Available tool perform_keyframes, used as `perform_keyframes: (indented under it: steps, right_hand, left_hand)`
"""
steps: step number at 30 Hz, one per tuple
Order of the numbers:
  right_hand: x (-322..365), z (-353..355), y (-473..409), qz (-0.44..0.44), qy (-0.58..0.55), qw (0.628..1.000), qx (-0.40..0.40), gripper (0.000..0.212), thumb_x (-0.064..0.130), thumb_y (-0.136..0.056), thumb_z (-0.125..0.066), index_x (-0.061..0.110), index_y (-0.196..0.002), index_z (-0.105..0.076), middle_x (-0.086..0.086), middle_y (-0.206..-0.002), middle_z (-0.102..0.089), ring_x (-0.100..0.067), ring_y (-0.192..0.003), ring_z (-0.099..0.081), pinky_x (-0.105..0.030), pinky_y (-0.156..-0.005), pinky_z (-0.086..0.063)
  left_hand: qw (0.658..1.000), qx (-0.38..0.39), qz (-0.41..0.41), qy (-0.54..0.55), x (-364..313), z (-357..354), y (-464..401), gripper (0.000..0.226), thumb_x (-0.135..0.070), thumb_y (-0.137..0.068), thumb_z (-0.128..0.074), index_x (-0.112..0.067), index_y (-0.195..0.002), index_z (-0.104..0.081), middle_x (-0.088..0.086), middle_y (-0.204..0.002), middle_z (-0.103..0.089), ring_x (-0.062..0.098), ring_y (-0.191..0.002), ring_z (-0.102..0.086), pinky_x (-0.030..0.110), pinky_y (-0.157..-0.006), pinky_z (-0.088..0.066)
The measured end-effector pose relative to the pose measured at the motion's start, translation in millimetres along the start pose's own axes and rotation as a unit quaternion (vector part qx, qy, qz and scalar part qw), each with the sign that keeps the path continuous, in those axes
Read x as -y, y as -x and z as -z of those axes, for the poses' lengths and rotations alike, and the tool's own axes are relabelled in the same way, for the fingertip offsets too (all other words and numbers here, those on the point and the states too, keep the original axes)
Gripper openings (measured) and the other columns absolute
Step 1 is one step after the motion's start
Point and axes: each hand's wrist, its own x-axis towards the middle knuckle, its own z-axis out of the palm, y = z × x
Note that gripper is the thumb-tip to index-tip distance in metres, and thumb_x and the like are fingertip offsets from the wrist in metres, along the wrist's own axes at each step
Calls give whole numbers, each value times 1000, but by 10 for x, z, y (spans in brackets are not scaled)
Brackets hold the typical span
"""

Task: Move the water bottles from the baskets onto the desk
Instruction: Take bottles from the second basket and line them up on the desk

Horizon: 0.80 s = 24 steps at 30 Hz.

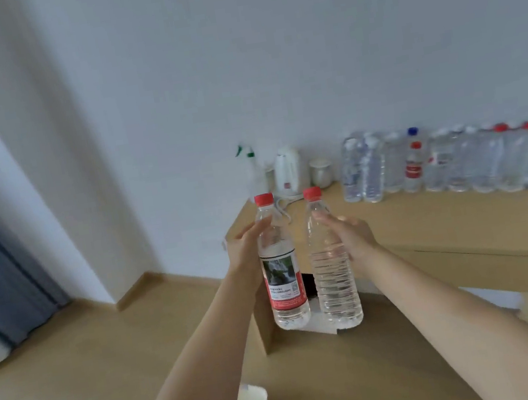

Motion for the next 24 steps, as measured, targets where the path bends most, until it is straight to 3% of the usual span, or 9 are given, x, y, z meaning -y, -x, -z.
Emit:
perform_keyframes:
  steps: [3, 7, 10, 13, 18, 24]
  right_hand:
    - [-53, 497, -124, 4, 16, 999, -38, 57, 52, -73, -70, 12, -113, -64, -6, -100, -68, -22, -94, -63, -31, -75, -49]
    - [-66, 1180, -347, -8, 9, 995, -96, 62, 51, -69, -74, 3, -107, -64, -19, -104, -67, -34, -101, -63, -44, -90, -50]
    - [-57, 1724, -557, -11, 0, 993, -116, 76, 60, -55, -77, 13, -114, -64, -13, -112, -68, -29, -103, -64, -46, -95, -49]
    - [-27, 2254, -822, -5, -4, 993, -119, 104, 69, -39, -77, 13, -124, -59, -8, -121, -64, -27, -110, -61, -48, -98, -48]
    - [75, 2933, -1195, 2, 12, 992, -125, 78, 53, -67, -75, 12, -130, -55, -5, -126, -60, -23, -113, -55, -46, -100, -46]
    - [-30, 3320, -1730, -27, 15, 991, -127, 66, 51, -68, -76, 7, -115, -61, -11, -113, -66, -27, -103, -60, -40, -93, -47]
  left_hand:
    - [999, 36, 31, -7, 225, -534, -103, 22, -14, -79, -71, -6, -99, -67, 11, -94, -69, 24, -86, -66, 37, -84, -52]
    - [996, 62, 59, -4, 546, -1247, -318, 33, -15, -74, -76, -4, -104, -67, 13, -99, -71, 30, -96, -67, 42, -93, -51]
    - [993, 80, 82, -2, 762, -1760, -447, 43, -17, -74, -76, -2, -112, -64, 15, -104, -70, 29, -96, -67, 40, -87, -54]
    - [992, 86, 87, -3, 903, -2259, -542, 32, -14, -78, -73, -2, -106, -64, 16, -99, -70, 26, -88, -68, 31, -72, -53]
    - [993, 83, 78, 4, 1077, -2996, -773, 41, -13, -76, -75, -1, -113, -62, 18, -109, -68, 26, -98, -66, 37, -85, -53]
    - [993, 83, 71, -49, 1220, -3486, -1036, 26, -18, -76, -75, -8, -99, -67, 13, -98, -70, 28, -92, -66, 43, -85, -53]
